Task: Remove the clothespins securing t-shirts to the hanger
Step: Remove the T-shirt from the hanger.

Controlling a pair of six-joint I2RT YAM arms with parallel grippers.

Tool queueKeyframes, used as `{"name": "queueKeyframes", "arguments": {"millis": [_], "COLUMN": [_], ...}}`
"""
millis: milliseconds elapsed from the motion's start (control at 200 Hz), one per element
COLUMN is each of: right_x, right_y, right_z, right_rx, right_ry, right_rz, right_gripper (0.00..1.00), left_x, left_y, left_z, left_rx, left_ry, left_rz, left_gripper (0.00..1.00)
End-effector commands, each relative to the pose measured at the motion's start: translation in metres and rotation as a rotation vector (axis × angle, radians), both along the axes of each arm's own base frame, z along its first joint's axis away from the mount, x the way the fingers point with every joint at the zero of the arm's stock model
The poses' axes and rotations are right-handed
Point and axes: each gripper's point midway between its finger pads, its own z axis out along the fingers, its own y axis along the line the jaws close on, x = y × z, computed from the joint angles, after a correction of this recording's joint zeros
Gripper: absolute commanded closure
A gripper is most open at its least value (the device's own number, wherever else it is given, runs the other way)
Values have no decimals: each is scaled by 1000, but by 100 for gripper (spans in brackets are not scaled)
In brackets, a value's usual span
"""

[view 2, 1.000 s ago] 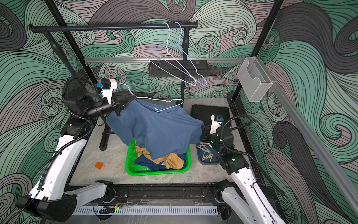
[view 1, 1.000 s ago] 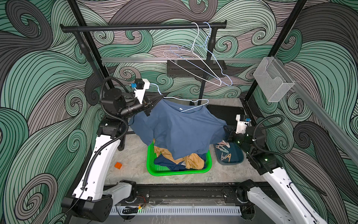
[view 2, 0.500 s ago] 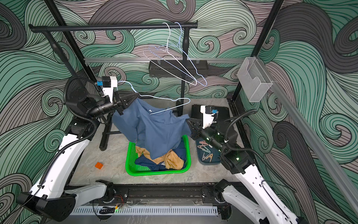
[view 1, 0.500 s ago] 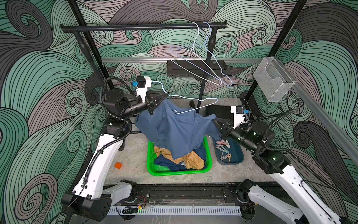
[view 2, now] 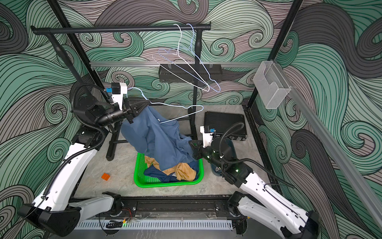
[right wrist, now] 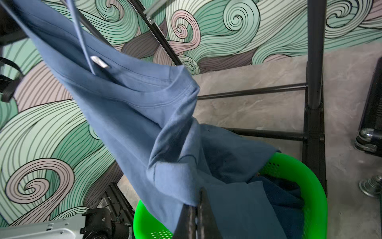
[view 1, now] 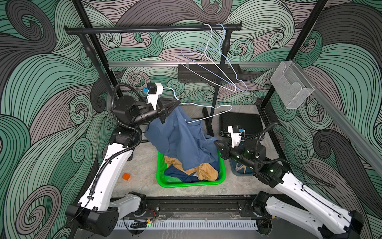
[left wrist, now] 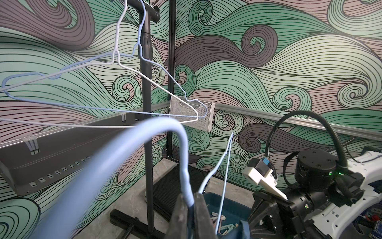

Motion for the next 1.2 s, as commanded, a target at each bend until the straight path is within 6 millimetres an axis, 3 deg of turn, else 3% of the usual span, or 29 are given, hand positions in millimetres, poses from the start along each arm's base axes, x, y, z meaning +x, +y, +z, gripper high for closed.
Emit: {"name": "queueKeyframes", "arguments": {"millis": [0,95,395,435,480,540,710,856,961,1061,1191], "right_x": [5,4,-8,-10,-12,-14,-18,-29,-36,-42,-48], "right_y": [-1,2,13,14,14,10,-14,-40,-58,-73,-74], "right_z": [-13,-30,-77,-81,-82,-76,-53,-53,-37,-1,46], "right_rx": [-35,-73,-171,-180,-189,-197,-241,-313,-318,-334,-406], "right_ry": [35,69,130,136,133,113,-2,-12,-70,-175,-289], "right_rz": [-38,-36,-35,-30,-23,-27,-47,-67,-84,-88,-14], "right_gripper": [92,87,90,87,76,59,32,27,27,26,25], "left_x": [-7,-7,-7,-9,-10,-10,-9,-6,-6,-7,-11], "left_y": [2,2,-1,-1,-2,-4,-5,-7,-10,-14,-24], "left_z": [8,3,-6,-8,-13,-20,-31,-35,-41,-47,-59], "left_rx": [-17,-11,-5,-2,5,12,17,21,32,49,76], "left_ry": [-42,-34,-4,1,14,26,43,58,66,68,66], "left_rz": [7,6,-5,-7,-11,-15,-17,-22,-34,-52,-88], "left_gripper": [92,92,92,92,92,92,92,92,92,92,92]}}
